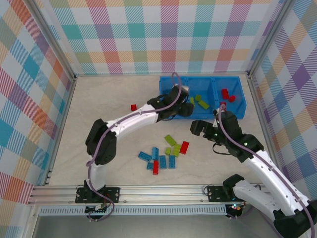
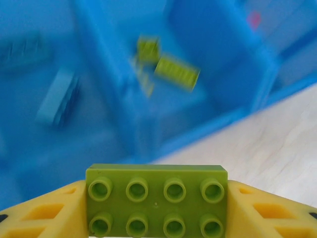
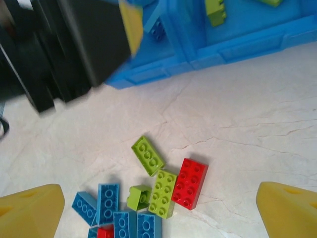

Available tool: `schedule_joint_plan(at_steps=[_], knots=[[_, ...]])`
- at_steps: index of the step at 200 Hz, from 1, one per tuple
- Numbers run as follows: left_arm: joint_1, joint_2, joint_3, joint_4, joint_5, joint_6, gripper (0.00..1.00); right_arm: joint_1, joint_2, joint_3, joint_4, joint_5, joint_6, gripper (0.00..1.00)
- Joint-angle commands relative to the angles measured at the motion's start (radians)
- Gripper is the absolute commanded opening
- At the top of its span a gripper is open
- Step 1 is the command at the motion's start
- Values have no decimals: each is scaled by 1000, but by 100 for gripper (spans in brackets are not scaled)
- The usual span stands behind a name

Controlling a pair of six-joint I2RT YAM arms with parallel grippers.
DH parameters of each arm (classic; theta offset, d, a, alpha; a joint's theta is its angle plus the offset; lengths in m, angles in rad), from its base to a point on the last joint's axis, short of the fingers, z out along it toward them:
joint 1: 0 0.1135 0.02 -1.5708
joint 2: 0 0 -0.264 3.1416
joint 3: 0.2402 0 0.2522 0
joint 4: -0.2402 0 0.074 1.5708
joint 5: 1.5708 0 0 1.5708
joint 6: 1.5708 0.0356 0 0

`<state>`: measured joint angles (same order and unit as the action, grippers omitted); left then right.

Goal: Sort the legos into containers by color

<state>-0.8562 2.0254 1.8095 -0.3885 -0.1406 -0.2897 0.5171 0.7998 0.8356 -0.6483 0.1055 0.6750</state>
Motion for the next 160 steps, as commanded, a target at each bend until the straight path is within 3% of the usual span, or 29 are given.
schedule_joint_plan(at_steps=[1, 32, 55, 90, 121, 160], knots=[[-1, 160, 183, 21, -56, 94, 61, -3, -72, -39, 0, 85, 58, 100], [16, 359, 486, 31, -50, 203, 64, -3, -152, -76, -13, 94, 80, 100], [18, 463, 675, -18, -48, 250, 78, -3, -159, -80, -35, 86, 80, 100], [17, 443, 706, -38, -10, 221, 85, -3, -162, -90, -48, 84, 78, 100], [6, 289, 551, 1, 13, 193, 85, -3, -149, -102, -41, 82, 72, 100], [-15, -135, -33, 277, 9, 233, 86, -3, -60, -95, -39, 50, 58, 100]])
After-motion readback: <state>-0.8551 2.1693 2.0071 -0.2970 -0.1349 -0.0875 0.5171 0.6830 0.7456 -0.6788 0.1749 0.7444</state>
